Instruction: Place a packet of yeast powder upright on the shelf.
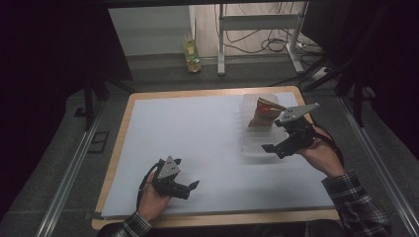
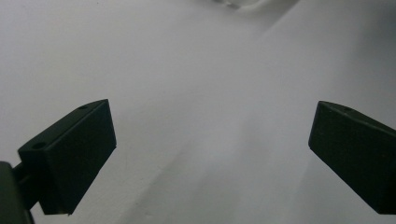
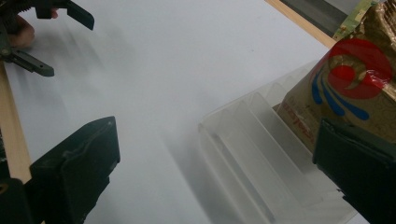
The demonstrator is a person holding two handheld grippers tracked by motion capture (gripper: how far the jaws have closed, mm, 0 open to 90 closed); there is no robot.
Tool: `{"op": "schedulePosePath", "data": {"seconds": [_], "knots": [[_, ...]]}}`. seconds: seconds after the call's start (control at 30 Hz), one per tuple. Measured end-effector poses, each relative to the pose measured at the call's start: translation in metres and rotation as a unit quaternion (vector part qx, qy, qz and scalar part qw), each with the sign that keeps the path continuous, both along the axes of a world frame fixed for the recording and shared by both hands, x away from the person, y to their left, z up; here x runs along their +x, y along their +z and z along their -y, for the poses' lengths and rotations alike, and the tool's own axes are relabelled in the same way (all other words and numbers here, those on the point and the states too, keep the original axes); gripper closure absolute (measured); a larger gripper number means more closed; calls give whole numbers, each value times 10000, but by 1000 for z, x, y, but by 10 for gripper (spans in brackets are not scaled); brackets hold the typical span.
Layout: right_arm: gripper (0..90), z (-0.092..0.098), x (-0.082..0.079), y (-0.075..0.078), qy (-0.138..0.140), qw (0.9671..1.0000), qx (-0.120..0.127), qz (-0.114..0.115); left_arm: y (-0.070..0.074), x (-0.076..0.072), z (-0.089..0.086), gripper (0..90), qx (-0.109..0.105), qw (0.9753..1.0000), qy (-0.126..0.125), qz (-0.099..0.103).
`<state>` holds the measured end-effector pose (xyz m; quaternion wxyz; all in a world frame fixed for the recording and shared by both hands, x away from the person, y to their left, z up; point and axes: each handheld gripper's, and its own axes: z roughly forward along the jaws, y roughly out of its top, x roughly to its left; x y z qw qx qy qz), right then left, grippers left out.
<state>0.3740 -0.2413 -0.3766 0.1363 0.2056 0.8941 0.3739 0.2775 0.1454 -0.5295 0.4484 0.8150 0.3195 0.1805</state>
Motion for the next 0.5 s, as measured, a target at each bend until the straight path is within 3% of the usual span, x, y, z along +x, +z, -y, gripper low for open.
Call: {"op": "schedulePosePath", "data": {"seconds": [0.5], "knots": [[0, 2, -17, -13, 2, 10000, 63, -75, 0, 0, 0, 9, -10, 10000, 14, 2]]}}
